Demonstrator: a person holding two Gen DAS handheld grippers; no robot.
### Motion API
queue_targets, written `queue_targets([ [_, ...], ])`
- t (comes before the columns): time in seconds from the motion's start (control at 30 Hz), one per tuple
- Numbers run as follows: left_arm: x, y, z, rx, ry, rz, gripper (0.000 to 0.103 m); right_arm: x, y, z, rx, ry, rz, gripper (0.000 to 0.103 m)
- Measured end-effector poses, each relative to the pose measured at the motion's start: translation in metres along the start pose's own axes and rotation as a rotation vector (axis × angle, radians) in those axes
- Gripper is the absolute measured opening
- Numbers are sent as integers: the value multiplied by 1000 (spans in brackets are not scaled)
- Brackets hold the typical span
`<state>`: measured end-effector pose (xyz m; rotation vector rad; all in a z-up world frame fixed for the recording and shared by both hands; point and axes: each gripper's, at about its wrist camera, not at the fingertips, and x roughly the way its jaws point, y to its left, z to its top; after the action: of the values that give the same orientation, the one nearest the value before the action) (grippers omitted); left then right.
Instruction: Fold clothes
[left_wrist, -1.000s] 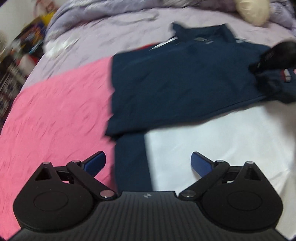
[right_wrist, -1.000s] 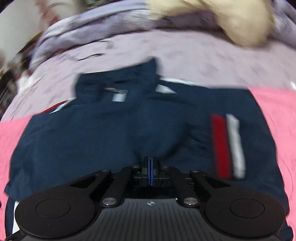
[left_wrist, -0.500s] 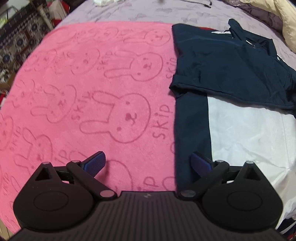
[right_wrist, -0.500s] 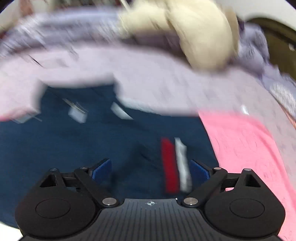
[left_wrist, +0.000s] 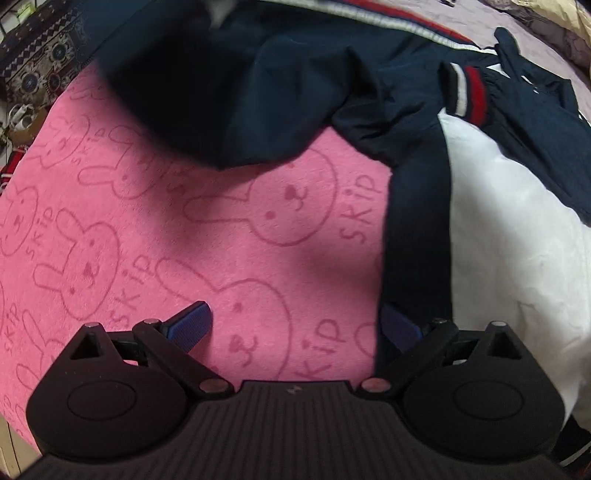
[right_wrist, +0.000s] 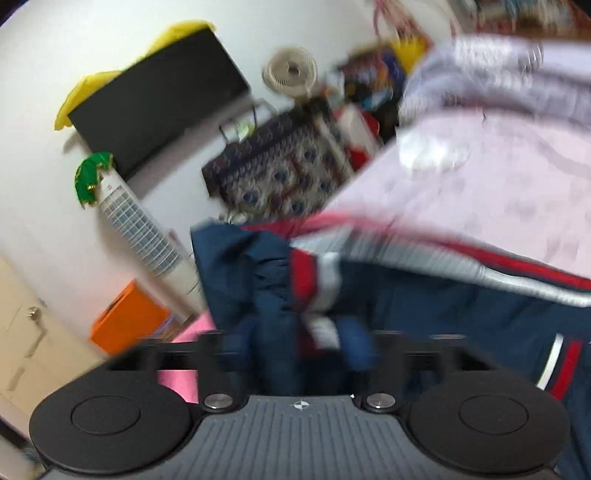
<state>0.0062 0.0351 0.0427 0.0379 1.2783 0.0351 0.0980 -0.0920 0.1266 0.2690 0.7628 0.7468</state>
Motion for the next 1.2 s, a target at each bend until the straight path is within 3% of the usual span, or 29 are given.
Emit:
queue_targets([
  [0.03,1,3,0,-9,0,-2,100,-6,-12,-6,-5,-1,-111,89],
  [0.13,4,8,0,-34,-6,-2,100,-25,-49,-25,-21,4,-449,87],
  [0.17,5,8,-1,-37,-7,-2,100,-24,-68,-41,-54,69,-609,86],
  [0.23,5,4,-3,-33,-11,3,100,-14,-99,-70,-137,221,-797,82],
  [0.27,4,2,-3,-28,-14,0,100,-11,-113,-82,-155,259,-805,66],
  [0.3,2,0,-3,-23,-18,-3,100,-9,-126,-92,-163,286,-807,58],
  [0.33,-1,-1,-3,-16,-29,-7,100,-25,-136,-92,-86,223,-776,11],
  [0.37,-3,-3,-3,-10,-43,-9,100,-39,-143,-97,-37,195,-848,6],
  [0.47,-5,-8,-1,-3,-63,-12,100,-105,-147,-90,44,31,-1069,6],
  [0.53,-7,-11,0,1,-80,-20,100,-168,-158,-95,108,-23,-1259,8],
  [0.6,-11,-16,-1,8,-107,-29,100,-229,-177,-109,192,0,-1476,16],
  [0.67,-17,-22,-3,25,-138,-32,100,-288,-182,-136,312,51,-1597,29],
  [0.77,-21,-26,-8,47,-191,-45,100,-347,-145,-175,395,-22,-1492,46],
  [0.83,-29,-30,-10,63,-233,-73,100,-347,-99,-198,295,-19,-1277,59],
  [0.87,-34,-31,-13,74,-260,-98,100,-346,-77,-209,245,-14,-1168,61],
  [0.97,-50,-35,-28,121,-348,-149,100,-298,-7,-245,77,68,-805,61],
  [1.03,-60,-37,-43,155,-412,-162,100,-259,33,-269,5,106,-656,61],
  [1.1,-71,-36,-68,182,-465,-167,100,-223,55,-295,-72,99,-594,61],
  [1.2,-85,-30,-110,201,-502,-187,101,-178,59,-302,-238,33,-692,61],
])
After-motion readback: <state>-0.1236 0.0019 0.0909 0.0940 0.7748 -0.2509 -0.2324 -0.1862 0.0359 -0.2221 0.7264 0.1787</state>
